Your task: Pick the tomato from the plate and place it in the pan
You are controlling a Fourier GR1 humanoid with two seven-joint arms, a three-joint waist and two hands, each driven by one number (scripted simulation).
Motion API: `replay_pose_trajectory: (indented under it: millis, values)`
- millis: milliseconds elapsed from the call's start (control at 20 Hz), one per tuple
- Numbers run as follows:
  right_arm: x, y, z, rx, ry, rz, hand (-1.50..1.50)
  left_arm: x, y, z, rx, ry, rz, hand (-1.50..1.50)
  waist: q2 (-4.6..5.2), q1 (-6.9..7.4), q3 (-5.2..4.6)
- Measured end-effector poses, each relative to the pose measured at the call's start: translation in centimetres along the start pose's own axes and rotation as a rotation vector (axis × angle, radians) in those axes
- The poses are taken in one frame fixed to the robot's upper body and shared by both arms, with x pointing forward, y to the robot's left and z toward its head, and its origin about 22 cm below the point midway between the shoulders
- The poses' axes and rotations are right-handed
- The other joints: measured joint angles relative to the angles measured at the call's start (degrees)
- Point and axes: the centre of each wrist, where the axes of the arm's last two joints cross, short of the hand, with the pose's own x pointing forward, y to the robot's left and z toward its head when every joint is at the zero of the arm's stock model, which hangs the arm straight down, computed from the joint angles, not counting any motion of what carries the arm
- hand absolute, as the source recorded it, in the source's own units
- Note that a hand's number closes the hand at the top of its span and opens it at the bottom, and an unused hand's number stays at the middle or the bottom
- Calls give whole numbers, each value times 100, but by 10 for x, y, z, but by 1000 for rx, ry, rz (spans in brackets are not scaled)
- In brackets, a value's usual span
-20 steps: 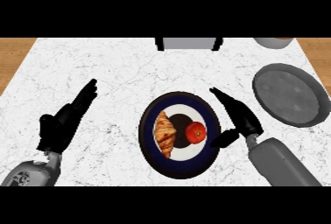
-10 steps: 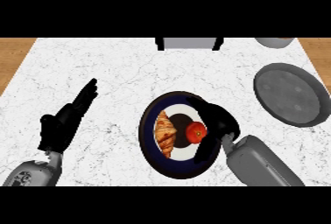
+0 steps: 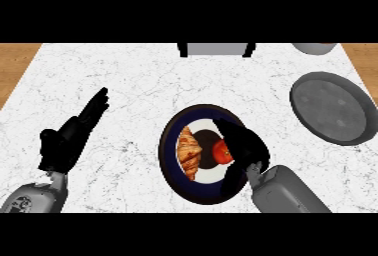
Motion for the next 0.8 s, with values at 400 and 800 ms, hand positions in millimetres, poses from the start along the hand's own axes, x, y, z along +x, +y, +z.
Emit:
replay_pose_trajectory:
  millis: [400, 800]
  values:
    - [-7, 18, -12, -15, 23, 11, -150, -4, -4, 7, -1, 0, 5, 0, 6, 13, 1]
    - [-9, 40, -34, -5, 21, 10, 150, -4, -3, 2, -7, -1, 6, 0, 8, 14, 1]
